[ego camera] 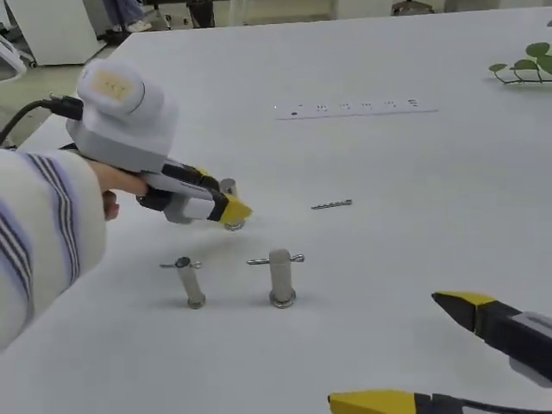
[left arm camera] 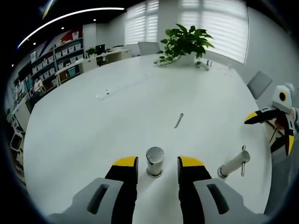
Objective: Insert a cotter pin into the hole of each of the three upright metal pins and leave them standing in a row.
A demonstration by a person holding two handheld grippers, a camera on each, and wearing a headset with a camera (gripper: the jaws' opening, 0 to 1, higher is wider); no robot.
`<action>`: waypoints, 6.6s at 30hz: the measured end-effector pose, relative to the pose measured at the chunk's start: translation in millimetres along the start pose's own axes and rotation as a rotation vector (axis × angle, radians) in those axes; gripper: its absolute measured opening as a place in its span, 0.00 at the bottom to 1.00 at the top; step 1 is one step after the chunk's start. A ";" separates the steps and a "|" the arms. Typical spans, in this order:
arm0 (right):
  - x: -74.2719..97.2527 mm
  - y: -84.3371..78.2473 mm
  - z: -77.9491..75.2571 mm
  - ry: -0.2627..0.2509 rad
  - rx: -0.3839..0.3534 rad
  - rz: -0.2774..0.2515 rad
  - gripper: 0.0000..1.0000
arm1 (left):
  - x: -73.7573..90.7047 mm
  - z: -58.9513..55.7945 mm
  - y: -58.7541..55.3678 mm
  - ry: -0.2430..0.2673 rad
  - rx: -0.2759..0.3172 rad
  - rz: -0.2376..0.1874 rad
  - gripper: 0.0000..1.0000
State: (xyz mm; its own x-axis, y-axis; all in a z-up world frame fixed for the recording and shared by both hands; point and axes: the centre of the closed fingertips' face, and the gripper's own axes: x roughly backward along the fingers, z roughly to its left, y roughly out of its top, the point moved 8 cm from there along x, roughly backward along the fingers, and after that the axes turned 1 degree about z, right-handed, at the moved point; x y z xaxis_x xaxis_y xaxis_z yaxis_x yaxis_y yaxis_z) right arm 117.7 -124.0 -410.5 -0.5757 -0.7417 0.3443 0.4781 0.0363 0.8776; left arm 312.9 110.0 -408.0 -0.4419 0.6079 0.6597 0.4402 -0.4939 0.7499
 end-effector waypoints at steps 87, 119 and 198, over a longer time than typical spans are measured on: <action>8.1 12.8 -7.7 0.000 0.031 -0.024 0.94 | 49.4 -161.5 -31.5 -0.023 -0.081 -0.063 0.10; 12.3 0.4 -6.5 0.000 0.035 0.023 0.93 | 23.7 -182.3 -49.0 -0.079 -0.081 -0.063 0.10; -140.4 125.3 -122.6 0.258 0.896 0.765 0.08 | 129.6 -207.9 -68.5 0.076 0.286 -0.333 0.94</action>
State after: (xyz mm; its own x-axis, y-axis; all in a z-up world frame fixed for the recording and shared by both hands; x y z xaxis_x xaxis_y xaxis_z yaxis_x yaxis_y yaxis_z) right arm 339.7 -97.4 -389.8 -0.1465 -0.4334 0.8892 -0.0517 0.9010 0.4306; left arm 63.0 93.4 -363.5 -0.6476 0.6518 0.3947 0.4582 -0.0808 0.8852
